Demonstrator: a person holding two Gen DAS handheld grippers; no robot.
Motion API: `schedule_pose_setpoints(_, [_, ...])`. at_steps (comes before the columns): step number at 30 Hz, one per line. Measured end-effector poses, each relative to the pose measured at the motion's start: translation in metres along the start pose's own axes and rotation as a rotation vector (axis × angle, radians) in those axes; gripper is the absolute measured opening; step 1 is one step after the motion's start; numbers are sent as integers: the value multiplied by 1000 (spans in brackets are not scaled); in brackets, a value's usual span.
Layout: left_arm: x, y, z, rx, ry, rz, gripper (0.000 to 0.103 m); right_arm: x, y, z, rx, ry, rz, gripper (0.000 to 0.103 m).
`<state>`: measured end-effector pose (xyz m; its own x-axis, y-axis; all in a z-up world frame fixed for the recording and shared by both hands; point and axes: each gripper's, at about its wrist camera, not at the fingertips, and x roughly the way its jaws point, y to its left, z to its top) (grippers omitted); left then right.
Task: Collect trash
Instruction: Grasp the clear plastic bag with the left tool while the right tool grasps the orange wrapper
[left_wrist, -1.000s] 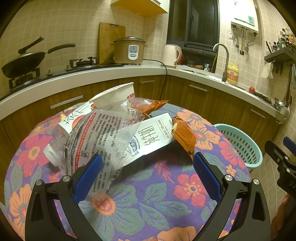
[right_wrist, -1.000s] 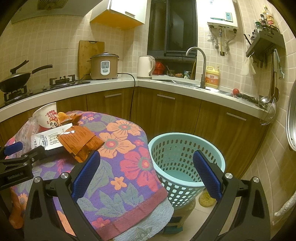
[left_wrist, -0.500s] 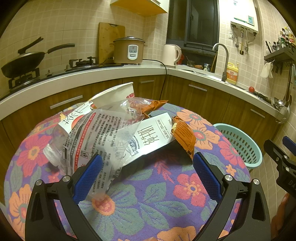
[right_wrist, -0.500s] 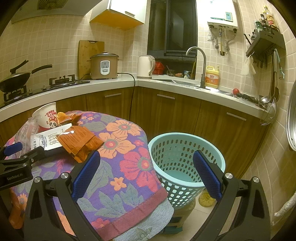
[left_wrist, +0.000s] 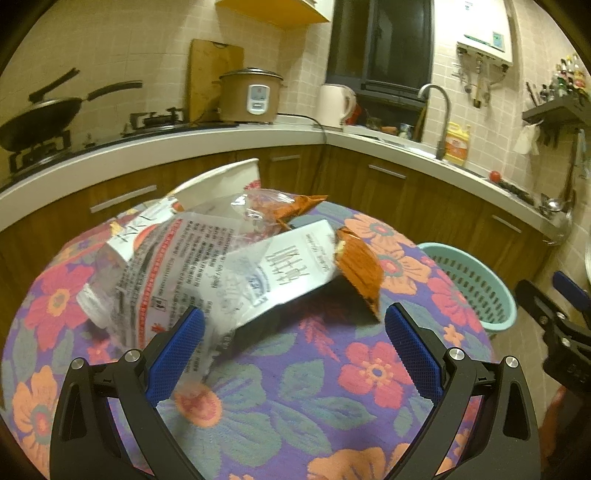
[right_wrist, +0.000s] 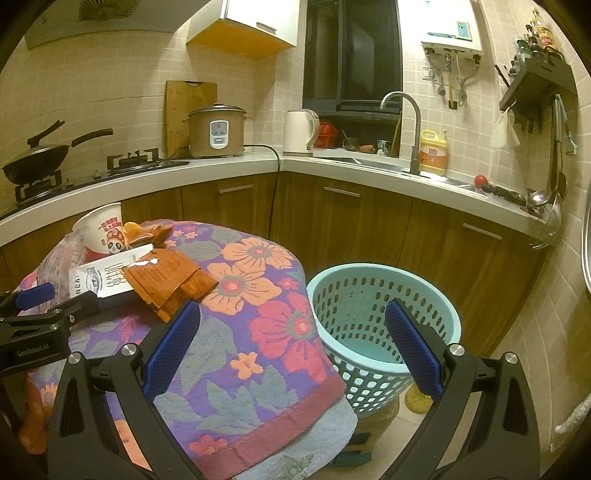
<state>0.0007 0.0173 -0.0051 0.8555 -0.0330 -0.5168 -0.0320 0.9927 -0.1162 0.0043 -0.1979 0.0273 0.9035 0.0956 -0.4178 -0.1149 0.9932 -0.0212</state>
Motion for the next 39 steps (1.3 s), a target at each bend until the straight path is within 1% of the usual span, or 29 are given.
schedule_pose_setpoints(2, [-7, 0, 1, 6, -13, -34, 95, 4, 2, 4, -6, 17, 48, 95])
schedule_pose_setpoints(3, [-13, 0, 1, 11, -18, -39, 95, 6, 5, 7, -13, 22, 64, 95])
schedule_pose_setpoints(5, [-26, 3, 1, 28, -27, -31, 95, 8, 10, 11, -33, 22, 80, 95])
schedule_pose_setpoints(7, [-39, 12, 2, 27, -35, -27, 95, 14, 21, 17, -74, 31, 127, 95])
schedule_pose_setpoints(8, [-46, 22, 3, 10, -36, -22, 95, 18, 28, 20, -96, 39, 158, 95])
schedule_pose_setpoints(11, [-60, 57, 7, -68, -39, -1, 95, 26, 48, 23, -168, 45, 213, 95])
schedule_pose_setpoints(14, [-68, 93, 11, -128, -33, 49, 94, 33, 70, 24, -230, 37, 247, 95])
schedule_pose_setpoints(16, [-69, 113, 15, -164, -23, 55, 92, 39, 82, 25, -258, 44, 266, 95])
schedule_pose_setpoints(19, [-67, 128, 19, -187, -6, 57, 91, 50, 93, 27, -283, 69, 285, 95])
schedule_pose_setpoints(20, [-64, 129, 21, -185, 3, 51, 91, 56, 97, 28, -289, 85, 295, 95])
schedule_pose_setpoints(23, [-53, 123, 23, -175, 39, 1, 91, 73, 104, 28, -302, 142, 317, 95])
schedule_pose_setpoints(25, [-43, 113, 23, -141, 62, -3, 91, 81, 105, 27, -303, 169, 328, 95])
schedule_pose_setpoints(28, [-23, 94, 24, -78, 109, 31, 91, 90, 103, 24, -288, 209, 356, 95])
schedule_pose_setpoints(30, [-10, 88, 24, -56, 138, 45, 91, 98, 104, 24, -281, 230, 350, 95])
schedule_pose_setpoints(32, [0, 84, 25, -44, 161, 60, 86, 105, 107, 25, -287, 245, 333, 95])
schedule_pose_setpoints(34, [4, 79, 25, -23, 175, 78, 83, 112, 109, 26, -291, 267, 341, 95])
schedule_pose_setpoints(35, [8, 76, 25, -4, 188, 96, 79, 115, 109, 27, -291, 272, 339, 94])
schedule_pose_setpoints(36, [9, 74, 25, 6, 193, 103, 76, 117, 109, 28, -290, 276, 334, 91])
schedule_pose_setpoints(38, [13, 71, 24, 22, 209, 121, 68, 122, 109, 28, -286, 291, 339, 81])
schedule_pose_setpoints(39, [15, 70, 23, 25, 216, 130, 65, 122, 108, 28, -280, 297, 345, 70])
